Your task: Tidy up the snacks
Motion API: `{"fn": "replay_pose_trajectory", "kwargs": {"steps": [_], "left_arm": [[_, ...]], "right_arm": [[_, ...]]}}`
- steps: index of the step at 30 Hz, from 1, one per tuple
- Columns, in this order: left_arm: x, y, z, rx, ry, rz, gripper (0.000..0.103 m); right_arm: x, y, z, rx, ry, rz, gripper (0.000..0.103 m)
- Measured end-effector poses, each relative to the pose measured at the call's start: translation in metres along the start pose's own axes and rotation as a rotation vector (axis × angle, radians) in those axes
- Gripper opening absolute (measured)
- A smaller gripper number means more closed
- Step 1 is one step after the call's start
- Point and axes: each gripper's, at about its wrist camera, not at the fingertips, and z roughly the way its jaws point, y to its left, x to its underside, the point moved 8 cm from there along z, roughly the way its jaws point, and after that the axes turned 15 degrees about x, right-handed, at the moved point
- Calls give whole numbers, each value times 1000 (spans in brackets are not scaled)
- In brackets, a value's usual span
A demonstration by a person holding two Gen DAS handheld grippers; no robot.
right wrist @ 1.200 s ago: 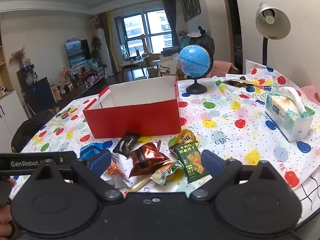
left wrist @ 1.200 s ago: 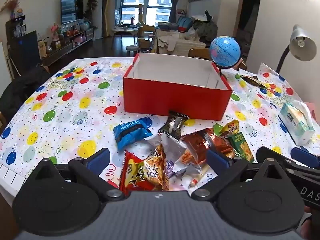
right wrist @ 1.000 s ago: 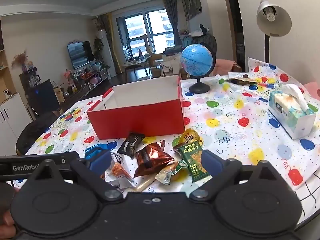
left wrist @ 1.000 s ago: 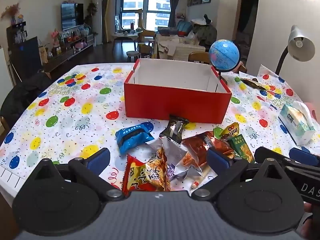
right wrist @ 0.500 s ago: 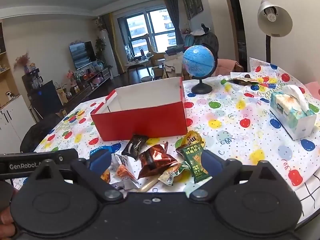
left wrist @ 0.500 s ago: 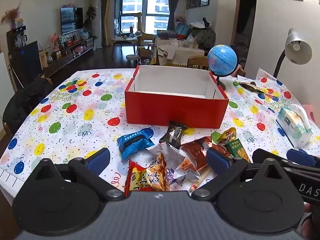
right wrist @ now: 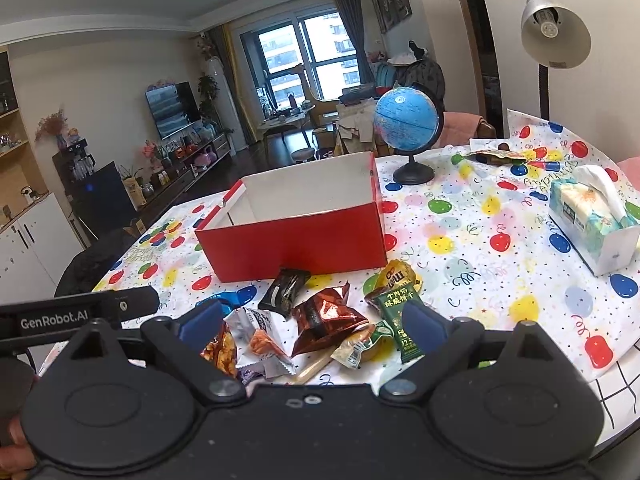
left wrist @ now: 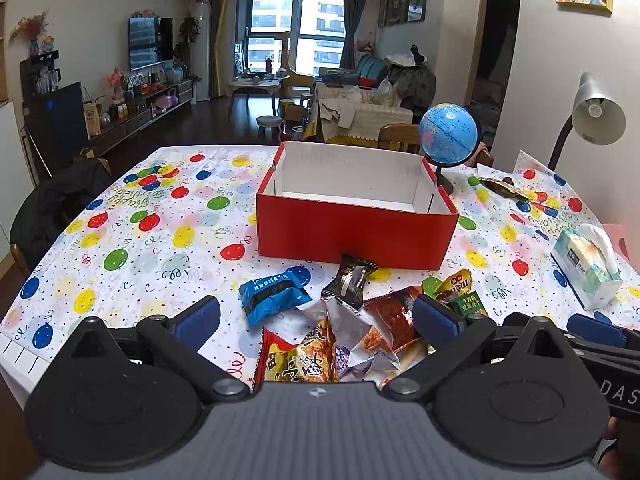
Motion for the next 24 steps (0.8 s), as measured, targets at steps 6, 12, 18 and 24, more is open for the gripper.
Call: {"fn": "replay_pose_trajectory", "kwargs": {"steps": [6, 12, 18, 24], "left_arm": [[2, -1, 0, 3, -1, 7, 103], [4, -2, 1, 21, 3, -4, 103], [8, -1, 1, 19, 10, 2, 103], [9, -1, 1, 16, 10, 3, 103]], "right_arm": [[0, 0, 0, -2, 1, -2, 96], [0, -1, -3, -6, 0, 1, 96], [2, 0, -2, -2, 2, -1, 96], [2, 2, -2, -5, 1, -1, 94]]}}
